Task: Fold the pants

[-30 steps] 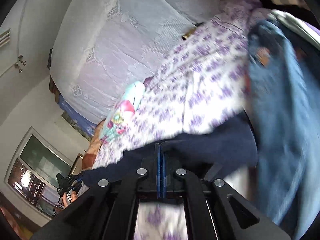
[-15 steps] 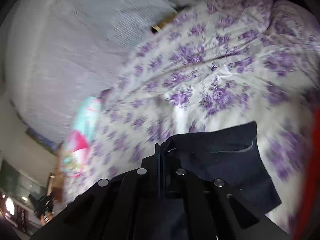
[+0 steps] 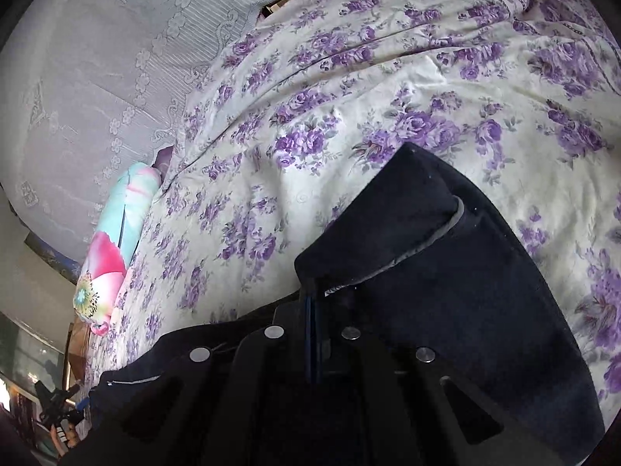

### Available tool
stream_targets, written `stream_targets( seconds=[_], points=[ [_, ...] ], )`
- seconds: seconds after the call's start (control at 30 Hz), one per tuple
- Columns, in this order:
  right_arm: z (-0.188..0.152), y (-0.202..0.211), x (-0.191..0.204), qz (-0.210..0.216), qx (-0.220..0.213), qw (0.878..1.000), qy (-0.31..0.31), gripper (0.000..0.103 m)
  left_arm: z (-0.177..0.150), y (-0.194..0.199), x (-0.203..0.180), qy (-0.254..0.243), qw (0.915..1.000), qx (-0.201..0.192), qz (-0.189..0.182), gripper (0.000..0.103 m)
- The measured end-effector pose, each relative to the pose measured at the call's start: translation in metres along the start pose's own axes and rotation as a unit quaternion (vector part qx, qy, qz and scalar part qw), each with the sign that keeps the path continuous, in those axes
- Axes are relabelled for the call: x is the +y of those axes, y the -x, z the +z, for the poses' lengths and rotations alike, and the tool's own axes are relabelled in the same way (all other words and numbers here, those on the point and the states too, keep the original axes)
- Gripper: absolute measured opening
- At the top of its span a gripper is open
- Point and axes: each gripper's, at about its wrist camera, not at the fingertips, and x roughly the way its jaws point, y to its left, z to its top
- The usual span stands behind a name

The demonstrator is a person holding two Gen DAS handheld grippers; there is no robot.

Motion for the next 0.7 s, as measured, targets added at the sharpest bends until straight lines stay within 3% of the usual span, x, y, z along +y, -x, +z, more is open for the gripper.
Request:
stream_targets(
  seconds=[0.07, 0.1, 0.13, 0.2, 0.23, 0.3, 0.37, 0.5, 0.53, 0.57, 0.6, 0.67, 0.7],
  points=[
    [0.0, 0.0, -0.001, 0.001, -0.002, 1.0, -0.003, 0.0, -0.004, -0.029, -0.006, -0.02, 0.9981, 0.059, -0.004, 0.062],
    [-0.001, 0.002, -0.002, 0.002, -0.002, 1.0, -0.004, 0.0, -0.005, -0.037, -0.009, -0.034, 0.9972, 0.066, 0.005, 0.061],
    [-0.002, 0.003, -0.003, 0.003, -0.002, 1.0, -0.005, 0.0, -0.008, -0.039, -0.018, -0.061, 0.9966, 0.049, 0.026, 0.059],
    [-0.004, 0.008, -0.001, 0.0, -0.007, 1.0, -0.006, 0.002, -0.01, -0.034, -0.031, -0.102, 0.9937, 0.025, 0.041, 0.027],
    [-0.003, 0.011, 0.002, -0.003, -0.011, 1.0, 0.0, 0.002, -0.008, -0.026, -0.033, -0.096, 0.9946, 0.005, 0.038, 0.024],
    [0.001, 0.025, 0.016, -0.01, -0.035, 0.999, 0.027, 0.002, 0.003, -0.002, -0.027, -0.059, 0.9972, -0.042, -0.019, 0.016],
    [0.01, 0.035, 0.029, -0.003, -0.055, 0.998, 0.043, 0.002, 0.013, 0.015, -0.023, -0.033, 0.9951, -0.079, -0.05, 0.016],
    [0.026, 0.022, 0.053, -0.011, -0.063, 0.996, 0.058, 0.002, 0.025, 0.011, -0.022, 0.003, 0.9901, -0.135, -0.038, 0.016],
    [0.03, 0.005, 0.055, -0.028, -0.044, 0.997, 0.056, 0.003, 0.026, 0.001, -0.02, 0.008, 0.9912, -0.13, -0.026, 0.017],
    [0.031, -0.009, 0.055, -0.044, -0.02, 0.998, 0.05, 0.014, 0.026, -0.021, -0.018, 0.017, 0.9941, -0.107, 0.007, 0.019],
    [0.032, -0.034, 0.047, -0.06, 0.035, 0.997, 0.034, 0.021, 0.024, -0.04, -0.012, 0.027, 0.9957, -0.082, 0.034, 0.022],
    [0.031, -0.034, 0.039, -0.038, 0.019, 0.999, 0.011, 0.024, 0.019, -0.05, -0.001, 0.048, 0.9959, -0.069, 0.032, 0.026],
    [0.03, -0.023, 0.038, -0.031, 0.013, 0.999, -0.001, 0.029, 0.018, -0.044, 0.001, 0.053, 0.9961, -0.069, 0.018, 0.035]
  ],
)
